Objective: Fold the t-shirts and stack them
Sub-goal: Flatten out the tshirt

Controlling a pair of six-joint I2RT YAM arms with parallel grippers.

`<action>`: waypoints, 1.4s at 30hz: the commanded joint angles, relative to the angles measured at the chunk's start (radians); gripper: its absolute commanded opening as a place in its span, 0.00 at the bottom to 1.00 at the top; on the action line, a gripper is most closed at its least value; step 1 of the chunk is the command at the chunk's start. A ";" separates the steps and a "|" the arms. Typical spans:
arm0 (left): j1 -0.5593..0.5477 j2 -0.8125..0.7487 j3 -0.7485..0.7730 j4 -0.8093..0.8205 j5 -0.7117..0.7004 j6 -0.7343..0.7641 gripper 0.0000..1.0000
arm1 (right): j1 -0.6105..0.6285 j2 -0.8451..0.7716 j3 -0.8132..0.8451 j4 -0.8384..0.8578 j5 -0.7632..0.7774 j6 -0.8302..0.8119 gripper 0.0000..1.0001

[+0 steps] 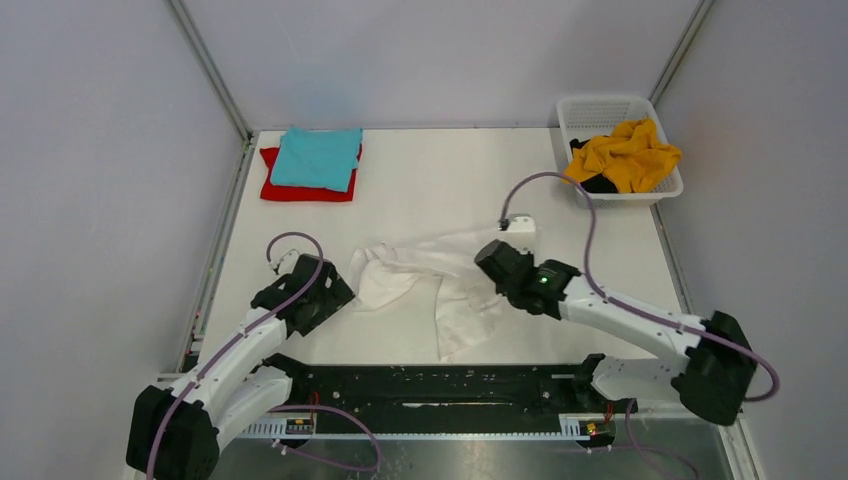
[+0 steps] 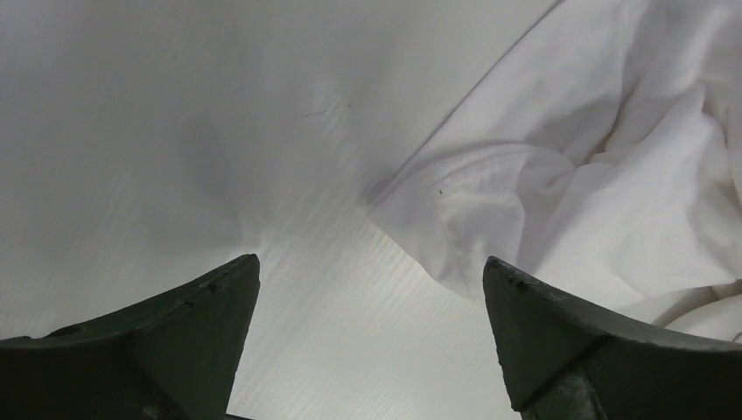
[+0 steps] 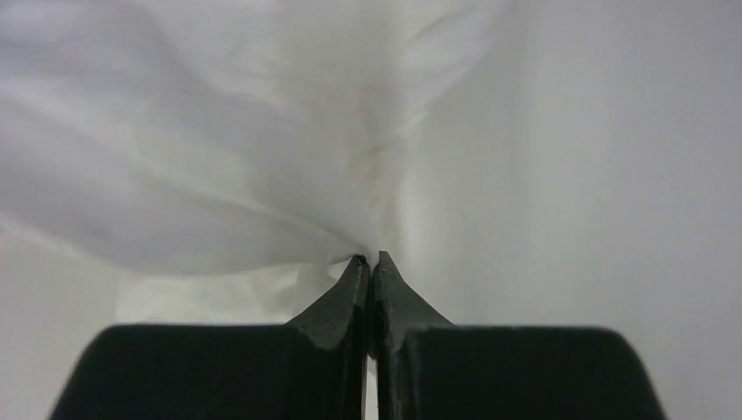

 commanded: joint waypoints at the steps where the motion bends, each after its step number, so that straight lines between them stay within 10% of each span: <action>1: 0.004 0.020 0.039 0.062 0.055 0.002 0.99 | -0.147 -0.195 -0.107 -0.067 0.074 -0.012 0.03; 22: -0.071 0.183 0.007 0.277 0.223 -0.065 0.85 | -0.306 -0.376 -0.217 -0.071 0.092 -0.087 0.03; 26: -0.112 0.263 0.022 0.305 0.215 -0.067 0.65 | -0.314 -0.381 -0.216 -0.064 0.100 -0.090 0.03; 30: -0.132 0.347 0.061 0.352 0.224 -0.039 0.02 | -0.333 -0.393 -0.206 -0.045 0.094 -0.097 0.03; 42: -0.143 0.084 0.437 0.138 -0.212 0.091 0.00 | -0.379 -0.477 0.055 -0.032 0.158 -0.209 0.03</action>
